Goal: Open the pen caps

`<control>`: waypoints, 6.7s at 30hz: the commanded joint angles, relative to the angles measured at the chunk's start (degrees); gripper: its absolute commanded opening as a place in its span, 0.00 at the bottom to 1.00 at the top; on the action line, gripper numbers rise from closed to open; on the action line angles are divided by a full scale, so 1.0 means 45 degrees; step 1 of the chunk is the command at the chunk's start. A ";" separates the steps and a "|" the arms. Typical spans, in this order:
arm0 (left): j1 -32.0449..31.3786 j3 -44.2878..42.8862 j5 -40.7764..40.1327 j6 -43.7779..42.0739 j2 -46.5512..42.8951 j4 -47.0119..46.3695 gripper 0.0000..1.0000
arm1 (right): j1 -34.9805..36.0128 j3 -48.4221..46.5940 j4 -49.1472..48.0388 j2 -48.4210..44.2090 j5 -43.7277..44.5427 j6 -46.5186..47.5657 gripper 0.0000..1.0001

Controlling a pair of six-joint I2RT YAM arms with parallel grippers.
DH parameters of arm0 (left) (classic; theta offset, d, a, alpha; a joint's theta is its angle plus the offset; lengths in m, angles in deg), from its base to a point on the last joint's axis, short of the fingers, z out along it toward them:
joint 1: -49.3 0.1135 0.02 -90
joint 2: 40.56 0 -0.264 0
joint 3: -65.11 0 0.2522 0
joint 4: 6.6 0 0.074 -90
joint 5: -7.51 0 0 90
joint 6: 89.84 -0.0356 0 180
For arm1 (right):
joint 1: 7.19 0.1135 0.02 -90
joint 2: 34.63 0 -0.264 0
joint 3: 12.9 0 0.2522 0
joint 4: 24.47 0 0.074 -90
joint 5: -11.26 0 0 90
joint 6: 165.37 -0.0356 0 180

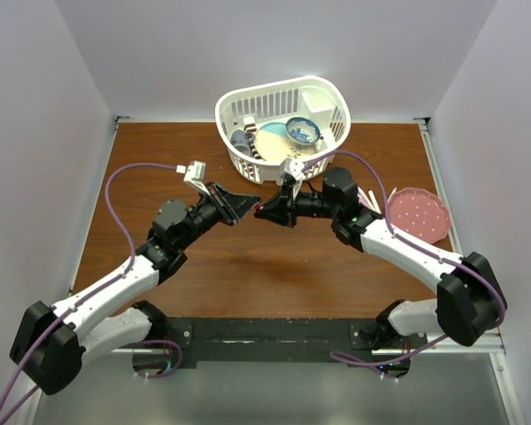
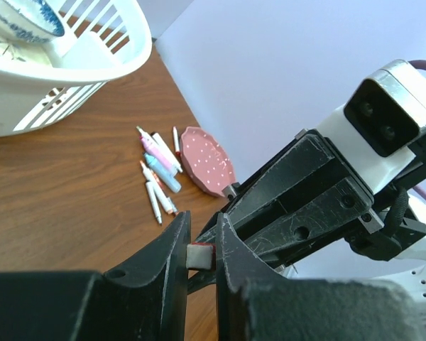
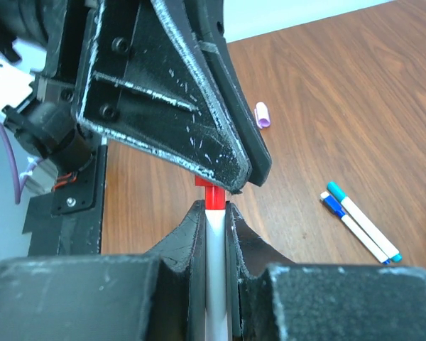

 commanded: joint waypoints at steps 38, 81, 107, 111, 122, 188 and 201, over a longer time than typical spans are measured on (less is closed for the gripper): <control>0.0058 0.3959 0.0113 0.3123 0.2279 -0.8518 0.85 | -0.0834 0.0399 0.4487 0.0083 -0.1044 0.1225 0.00; -0.3012 0.2122 -0.5003 0.3829 0.5779 -0.9325 0.00 | -0.1362 0.0185 0.5013 0.0082 -0.0771 0.1791 0.00; 0.7457 0.3159 -0.1923 0.4060 -0.0591 -0.3034 0.00 | -0.1323 -0.0089 0.6244 0.0200 -0.1005 0.3040 0.00; 0.7477 0.2807 0.0490 0.3439 -0.0161 -0.3404 0.00 | -0.1361 -0.0148 0.6458 0.0005 -0.1180 0.3527 0.00; 0.1863 0.3802 -0.1505 0.3845 0.0210 -0.4809 0.77 | -0.1362 0.0067 0.5114 -0.0073 -0.1474 0.2359 0.00; 0.4017 0.3295 -0.8171 0.6952 0.0801 -0.6793 0.00 | -0.1381 0.1571 0.1773 -0.0426 0.0206 -0.1255 0.00; 0.6168 0.3335 -0.7218 0.7442 -0.0003 -0.5440 0.00 | -0.1342 0.1435 0.2180 -0.0309 0.0186 -0.0188 0.00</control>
